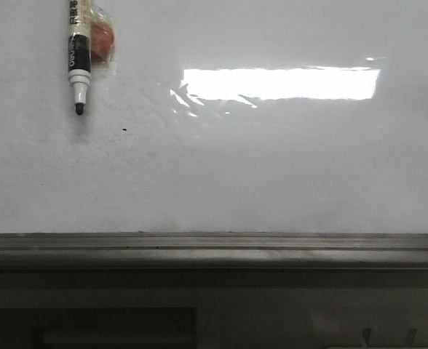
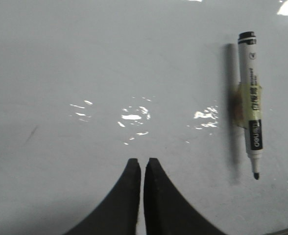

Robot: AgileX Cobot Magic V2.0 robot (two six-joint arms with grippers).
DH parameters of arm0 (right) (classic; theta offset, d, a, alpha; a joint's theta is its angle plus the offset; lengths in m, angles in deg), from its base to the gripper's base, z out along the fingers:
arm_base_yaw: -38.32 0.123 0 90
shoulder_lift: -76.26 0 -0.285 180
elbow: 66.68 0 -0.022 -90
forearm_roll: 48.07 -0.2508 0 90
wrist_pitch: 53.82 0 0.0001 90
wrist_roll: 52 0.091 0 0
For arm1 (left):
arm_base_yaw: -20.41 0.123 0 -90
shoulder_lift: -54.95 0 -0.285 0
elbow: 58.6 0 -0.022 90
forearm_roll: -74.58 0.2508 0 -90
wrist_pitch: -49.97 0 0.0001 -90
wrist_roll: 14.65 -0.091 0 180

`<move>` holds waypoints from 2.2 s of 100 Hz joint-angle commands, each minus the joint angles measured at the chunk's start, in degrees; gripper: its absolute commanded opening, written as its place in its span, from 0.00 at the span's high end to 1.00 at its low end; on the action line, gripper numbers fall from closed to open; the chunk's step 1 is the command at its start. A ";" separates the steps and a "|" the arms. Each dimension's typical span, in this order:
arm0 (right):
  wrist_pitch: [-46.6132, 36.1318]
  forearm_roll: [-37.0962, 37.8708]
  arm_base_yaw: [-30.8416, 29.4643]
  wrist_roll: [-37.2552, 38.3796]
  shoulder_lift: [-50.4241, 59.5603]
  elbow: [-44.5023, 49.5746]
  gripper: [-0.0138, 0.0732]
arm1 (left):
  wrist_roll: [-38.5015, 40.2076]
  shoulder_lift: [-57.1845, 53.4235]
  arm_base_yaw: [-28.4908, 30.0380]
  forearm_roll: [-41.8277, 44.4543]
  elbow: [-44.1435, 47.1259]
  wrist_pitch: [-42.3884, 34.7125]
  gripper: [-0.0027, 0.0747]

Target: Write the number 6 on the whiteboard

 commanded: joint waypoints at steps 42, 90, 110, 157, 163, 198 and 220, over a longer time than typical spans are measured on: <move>-2.60 -0.82 -0.28 -1.12 -0.70 -2.69 0.44 | -42.48 17.71 -1.72 -49.15 -2.30 8.63 0.48; -1.58 -0.82 -0.28 -1.12 -0.70 -2.69 0.44 | -51.15 33.18 -17.41 -53.90 -8.59 -4.36 0.49; -1.47 -0.82 -0.28 -1.12 -0.70 -2.69 0.44 | -51.14 35.78 -17.41 -53.87 -10.18 -4.36 0.49; -0.24 -1.40 -0.28 -1.12 -0.70 -2.69 0.44 | -52.47 36.70 -17.41 -50.50 -10.18 0.08 0.99; 0.87 -3.33 -0.16 -1.99 -0.70 -2.69 0.44 | -53.08 36.70 -17.41 -48.83 -10.44 2.36 0.99; 18.84 -32.53 3.47 -29.84 -12.08 -9.30 0.44 | -49.73 36.70 -23.40 -26.81 -19.36 12.13 0.99; 32.40 -37.62 3.79 -32.35 -23.69 -21.17 0.44 | -39.23 36.81 -32.29 -7.03 -24.67 11.89 0.99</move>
